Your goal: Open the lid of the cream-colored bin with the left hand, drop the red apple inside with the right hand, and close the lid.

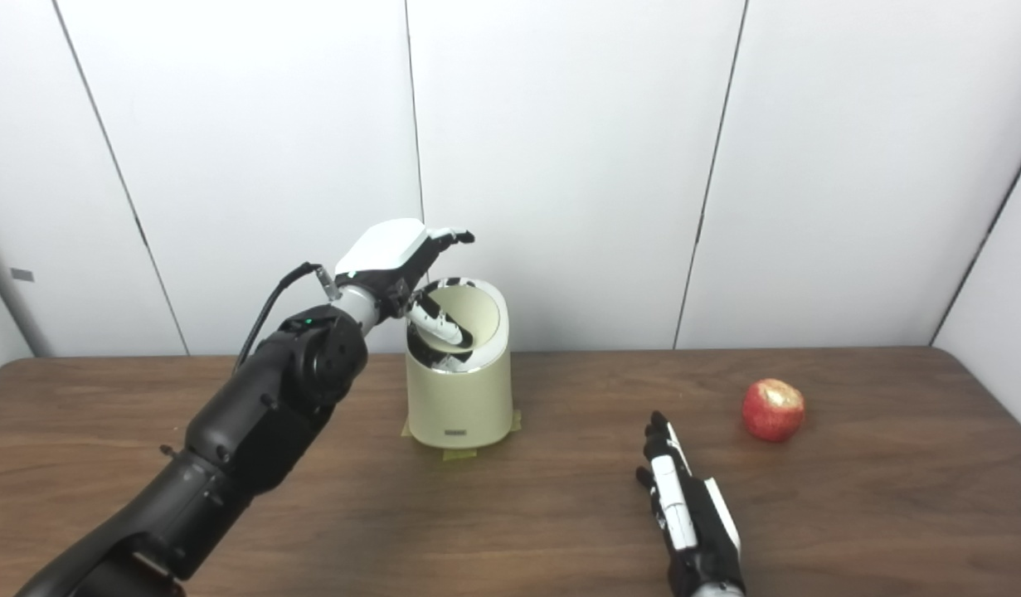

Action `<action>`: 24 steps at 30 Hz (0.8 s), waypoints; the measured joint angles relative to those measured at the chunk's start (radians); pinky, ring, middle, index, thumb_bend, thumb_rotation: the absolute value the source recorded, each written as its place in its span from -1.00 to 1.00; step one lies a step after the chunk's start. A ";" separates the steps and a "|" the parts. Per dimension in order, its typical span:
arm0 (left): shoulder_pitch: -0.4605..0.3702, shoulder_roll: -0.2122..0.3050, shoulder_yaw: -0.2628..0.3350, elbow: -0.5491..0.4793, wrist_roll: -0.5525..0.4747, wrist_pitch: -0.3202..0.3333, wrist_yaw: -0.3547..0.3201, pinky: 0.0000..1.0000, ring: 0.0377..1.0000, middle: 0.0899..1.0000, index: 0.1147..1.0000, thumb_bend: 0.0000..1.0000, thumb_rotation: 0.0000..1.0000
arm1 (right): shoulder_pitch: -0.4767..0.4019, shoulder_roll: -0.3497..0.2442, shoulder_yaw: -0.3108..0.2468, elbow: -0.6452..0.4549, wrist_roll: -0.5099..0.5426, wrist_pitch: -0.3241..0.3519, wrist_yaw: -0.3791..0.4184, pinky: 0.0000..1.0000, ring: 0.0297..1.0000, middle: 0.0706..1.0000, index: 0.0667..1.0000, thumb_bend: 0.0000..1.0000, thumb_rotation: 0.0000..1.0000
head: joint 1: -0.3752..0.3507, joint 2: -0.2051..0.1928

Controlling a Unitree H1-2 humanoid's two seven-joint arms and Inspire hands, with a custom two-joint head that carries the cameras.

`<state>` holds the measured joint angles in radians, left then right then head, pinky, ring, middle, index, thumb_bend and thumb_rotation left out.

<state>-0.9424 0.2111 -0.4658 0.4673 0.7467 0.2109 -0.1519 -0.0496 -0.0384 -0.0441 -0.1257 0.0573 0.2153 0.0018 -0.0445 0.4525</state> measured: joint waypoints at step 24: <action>-0.026 0.048 -0.145 -0.003 0.270 -0.111 0.097 0.77 0.77 0.68 0.75 0.95 -0.93 | 0.002 -0.004 -0.004 -0.004 0.005 0.010 0.002 0.92 0.99 1.00 1.00 0.46 0.92 | 0.008 0.008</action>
<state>-0.9684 0.2592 -0.6105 0.4648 1.0172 0.1004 -0.0545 -0.0480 -0.0420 -0.0484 -0.1296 0.0623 0.2252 0.0034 -0.0368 0.4602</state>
